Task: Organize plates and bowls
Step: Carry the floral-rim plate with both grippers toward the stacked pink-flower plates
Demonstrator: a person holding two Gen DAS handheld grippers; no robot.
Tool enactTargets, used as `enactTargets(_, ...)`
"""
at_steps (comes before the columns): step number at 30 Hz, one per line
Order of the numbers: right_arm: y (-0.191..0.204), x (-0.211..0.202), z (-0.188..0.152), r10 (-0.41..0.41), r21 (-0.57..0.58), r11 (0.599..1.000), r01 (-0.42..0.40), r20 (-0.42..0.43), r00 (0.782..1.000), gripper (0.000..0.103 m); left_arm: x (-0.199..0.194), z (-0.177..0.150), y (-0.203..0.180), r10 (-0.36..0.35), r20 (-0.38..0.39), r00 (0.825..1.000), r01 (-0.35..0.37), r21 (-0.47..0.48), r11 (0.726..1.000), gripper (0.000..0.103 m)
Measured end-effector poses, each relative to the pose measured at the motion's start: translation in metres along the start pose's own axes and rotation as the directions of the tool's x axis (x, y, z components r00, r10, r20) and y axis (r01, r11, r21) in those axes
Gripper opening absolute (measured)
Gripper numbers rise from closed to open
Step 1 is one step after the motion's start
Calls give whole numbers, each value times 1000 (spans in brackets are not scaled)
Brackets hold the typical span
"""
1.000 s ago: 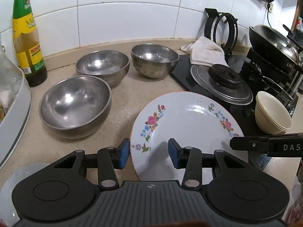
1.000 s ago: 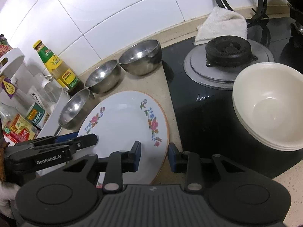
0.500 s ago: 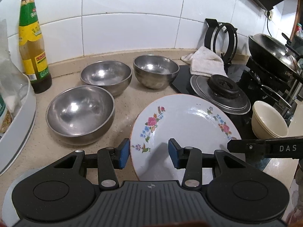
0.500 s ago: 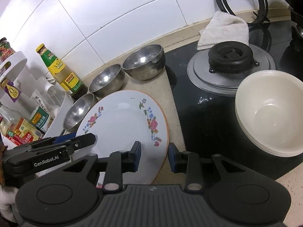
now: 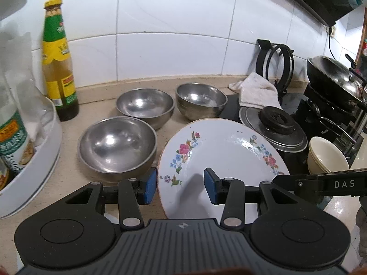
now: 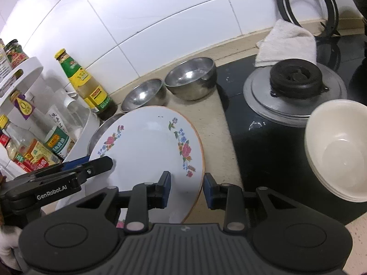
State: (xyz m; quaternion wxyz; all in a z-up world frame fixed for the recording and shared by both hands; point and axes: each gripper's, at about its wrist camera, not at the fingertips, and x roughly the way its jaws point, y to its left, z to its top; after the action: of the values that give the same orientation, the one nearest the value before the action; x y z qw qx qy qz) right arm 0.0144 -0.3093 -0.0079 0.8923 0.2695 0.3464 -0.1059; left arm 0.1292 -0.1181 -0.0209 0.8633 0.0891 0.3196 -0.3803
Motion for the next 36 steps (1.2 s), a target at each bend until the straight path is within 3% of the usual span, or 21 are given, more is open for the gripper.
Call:
enactTargets(15,44,18,-3,84,-86,992,-88,-51,995,31,-42,-14,35,105,47,993,-101,-78,992,51)
enactTargets(25,86,32,-13,153,-160,973,-168,-100,983,31,-76,-34,65,201,48,978,-192,-146,970,51)
enactTargets(36,117,41,-31,190,-209,953,-220,-157,969,31,-102,-60,85,260,34,965,-248,-199,948,52)
